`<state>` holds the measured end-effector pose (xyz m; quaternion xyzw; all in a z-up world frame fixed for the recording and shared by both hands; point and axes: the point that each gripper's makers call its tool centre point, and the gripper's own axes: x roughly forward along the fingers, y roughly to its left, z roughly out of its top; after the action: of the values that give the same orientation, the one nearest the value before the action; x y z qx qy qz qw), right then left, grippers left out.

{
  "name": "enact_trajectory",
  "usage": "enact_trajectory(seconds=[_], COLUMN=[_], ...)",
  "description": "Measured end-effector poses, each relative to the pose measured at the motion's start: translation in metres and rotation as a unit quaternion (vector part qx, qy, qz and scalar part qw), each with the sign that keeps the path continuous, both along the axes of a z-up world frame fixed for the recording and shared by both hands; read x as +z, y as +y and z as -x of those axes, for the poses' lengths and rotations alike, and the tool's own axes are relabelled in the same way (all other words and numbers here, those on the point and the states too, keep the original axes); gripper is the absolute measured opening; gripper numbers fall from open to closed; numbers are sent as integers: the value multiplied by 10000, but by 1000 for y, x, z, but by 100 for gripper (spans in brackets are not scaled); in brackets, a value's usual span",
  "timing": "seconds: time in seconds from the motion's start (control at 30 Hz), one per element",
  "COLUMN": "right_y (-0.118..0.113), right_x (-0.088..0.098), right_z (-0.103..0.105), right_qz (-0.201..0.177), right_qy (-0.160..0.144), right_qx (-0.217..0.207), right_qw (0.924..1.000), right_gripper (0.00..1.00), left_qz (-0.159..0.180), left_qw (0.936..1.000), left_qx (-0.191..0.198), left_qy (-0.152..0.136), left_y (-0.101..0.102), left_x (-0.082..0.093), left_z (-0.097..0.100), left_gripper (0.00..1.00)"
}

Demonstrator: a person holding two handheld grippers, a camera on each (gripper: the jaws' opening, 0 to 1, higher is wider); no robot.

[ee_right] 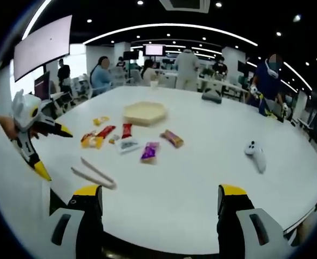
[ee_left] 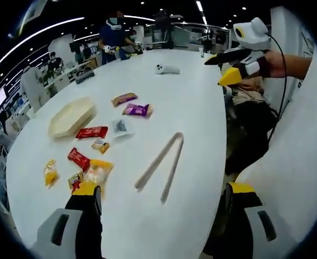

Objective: Place the target food into the container with the food tongs after gripping and lifting it, then release it inside without dropping or visibly crushing the food.

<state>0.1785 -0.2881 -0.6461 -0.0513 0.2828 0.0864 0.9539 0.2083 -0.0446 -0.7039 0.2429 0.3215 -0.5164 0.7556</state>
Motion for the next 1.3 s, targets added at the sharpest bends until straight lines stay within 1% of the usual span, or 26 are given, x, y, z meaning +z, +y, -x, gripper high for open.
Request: enact_trajectory(seconds=[0.17,0.27,0.4,0.47,0.53,0.6,0.67,0.77,0.9,1.0,1.13,1.23,1.3], right_y=[-2,-2,3,6,10,14,15,14,17,19,16,17,20], right_x=[2,-4,-8,-8,-10,-10,-8,-2,4,6,8,10,15], right_z=[-1,-1,-2,-6,-9,-14,-20,-27,-34,-37,-43,-48,-49], right_qz=[-26,-100,-97,-135,-218,-194,-147,-163,-114,-74,-40,-32,-42], right_qy=[-108,-79,-17,-13,39,56,67,4,-31,-13,37,55,23], right_qx=[-75,-121,-25,3,40,105,166,134,193,244,299,357,406], right_qw=[9999,9998,9999,9999,9997,9997,9997,9998,9997,9997,9995,9993,9992], right_gripper=[89,89,88,88,88,88,88,88,88,88,88,88,88], left_qz=[23,11,16,39,46,58,122,120,200,198,314,261,272], left_qw=[9999,9999,9998,9996,9996,9996,9997,9998,9994,9993,9986,9989,9988], left_qx=[129,138,200,287,290,272,225,177,277,301,425,393,409], left_qy=[-73,-51,-49,53,47,49,39,-23,-39,-60,50,-28,-14], left_y=[3,4,4,1,-1,-5,-9,-10,-6,-3,-1,-2,-3], left_x=[3,4,1,-3,-4,-3,0,3,8,11,15,17,19], left_z=[-8,-7,-7,-8,-9,-10,-12,-16,-24,-25,-27,-31,-32], left_gripper=[96,96,96,96,96,96,96,97,96,96,97,96,96])
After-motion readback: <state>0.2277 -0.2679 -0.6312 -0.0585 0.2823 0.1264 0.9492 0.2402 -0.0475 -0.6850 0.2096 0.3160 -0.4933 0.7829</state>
